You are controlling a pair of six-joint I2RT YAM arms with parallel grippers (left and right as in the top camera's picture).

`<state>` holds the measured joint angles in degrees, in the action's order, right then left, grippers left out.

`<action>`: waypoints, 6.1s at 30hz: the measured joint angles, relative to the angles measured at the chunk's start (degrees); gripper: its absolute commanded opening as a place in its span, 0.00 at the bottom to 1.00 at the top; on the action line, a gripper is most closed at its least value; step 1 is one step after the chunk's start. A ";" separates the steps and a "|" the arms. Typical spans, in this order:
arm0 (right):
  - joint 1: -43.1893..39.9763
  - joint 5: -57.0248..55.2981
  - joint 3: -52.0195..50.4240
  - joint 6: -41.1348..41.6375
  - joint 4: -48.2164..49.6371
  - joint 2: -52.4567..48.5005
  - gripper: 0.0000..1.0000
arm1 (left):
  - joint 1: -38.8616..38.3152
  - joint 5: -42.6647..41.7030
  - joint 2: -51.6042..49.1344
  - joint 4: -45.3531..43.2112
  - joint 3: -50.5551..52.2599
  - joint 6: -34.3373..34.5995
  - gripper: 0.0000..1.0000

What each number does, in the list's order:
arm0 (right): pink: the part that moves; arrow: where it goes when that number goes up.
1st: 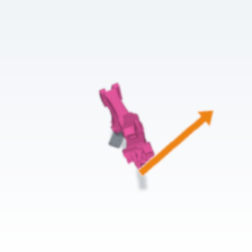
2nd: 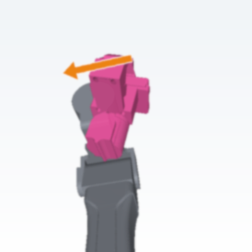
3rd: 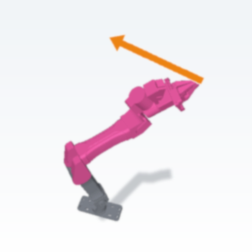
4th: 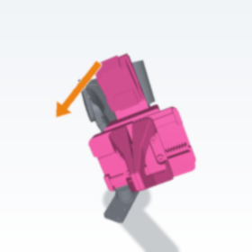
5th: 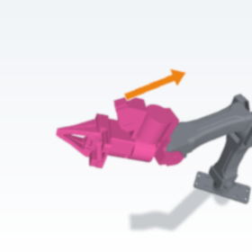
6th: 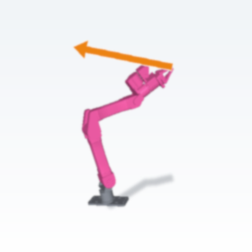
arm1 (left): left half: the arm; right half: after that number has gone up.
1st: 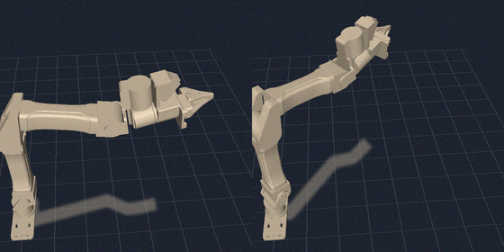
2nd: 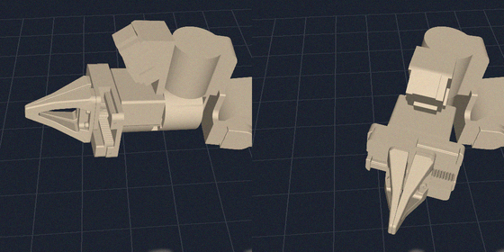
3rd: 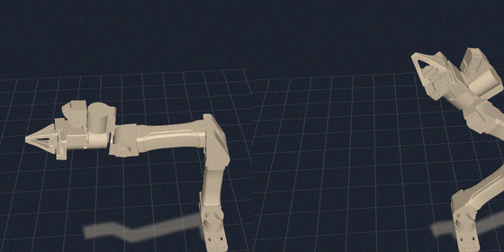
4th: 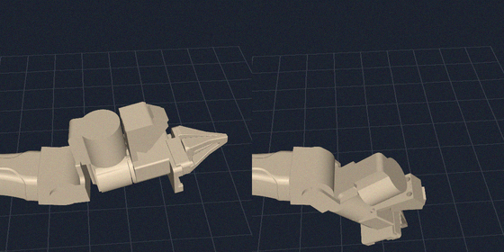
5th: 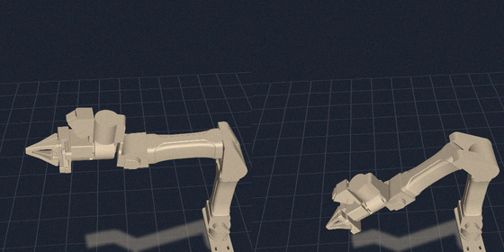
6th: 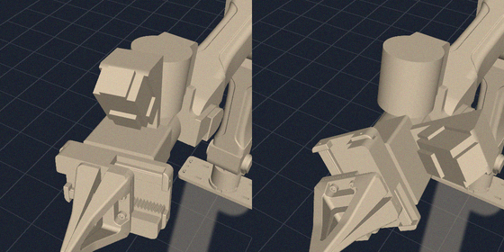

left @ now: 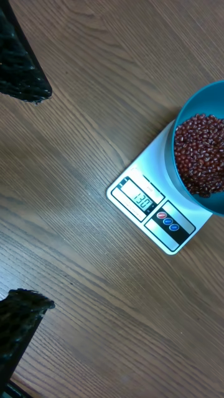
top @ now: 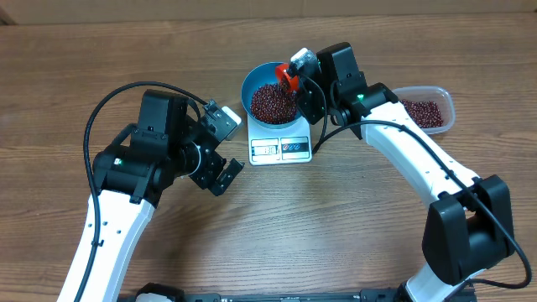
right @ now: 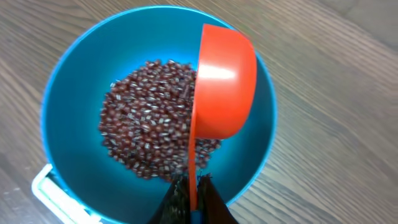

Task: Scoop item into bowl and weigh 150g on scale
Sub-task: 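Tilt the red scoop over the blue bowl to pour beans, then carry the empty scoop right back to the bean tub, then dip the red scoop into the beans in the tub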

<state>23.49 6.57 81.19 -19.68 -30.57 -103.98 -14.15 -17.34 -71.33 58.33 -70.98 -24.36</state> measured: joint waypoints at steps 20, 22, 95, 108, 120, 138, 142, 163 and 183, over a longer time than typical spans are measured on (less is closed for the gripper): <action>3.10 -6.49 0.00 -0.46 0.28 0.02 0.04 | 0.00 -0.02 0.00 0.00 0.00 0.00 1.00; 3.61 -6.78 0.00 -0.31 0.85 0.02 0.04 | 0.00 -0.02 0.00 0.00 0.00 0.02 1.00; -28.24 4.11 0.00 30.14 -29.24 12.98 0.04 | 0.00 -0.02 0.00 0.00 0.00 0.02 1.00; -28.37 -3.98 0.00 27.15 -29.42 12.98 0.04 | 0.00 -0.02 0.00 0.00 0.00 0.02 1.00; -28.37 -5.14 0.00 20.85 -28.81 12.98 0.04 | 0.00 0.00 0.00 0.00 0.00 0.02 1.00; -28.37 -12.74 0.00 13.68 -30.34 9.03 0.04 | 0.00 0.00 0.00 0.00 0.00 0.02 1.00; -28.37 -13.73 0.00 12.33 -29.35 5.88 0.04 | 0.00 -0.02 0.00 0.00 0.00 0.02 1.00; -28.37 -15.63 0.00 9.81 -23.12 1.11 0.04 | 0.00 -0.02 0.00 0.00 0.00 0.00 1.00; -28.37 -15.80 0.00 5.14 -22.60 1.11 0.04 | 0.00 0.00 0.00 0.00 0.00 0.02 1.00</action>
<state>-4.89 -9.23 81.19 -14.55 -53.17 -102.87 -14.15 -17.34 -71.33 58.33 -70.98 -24.34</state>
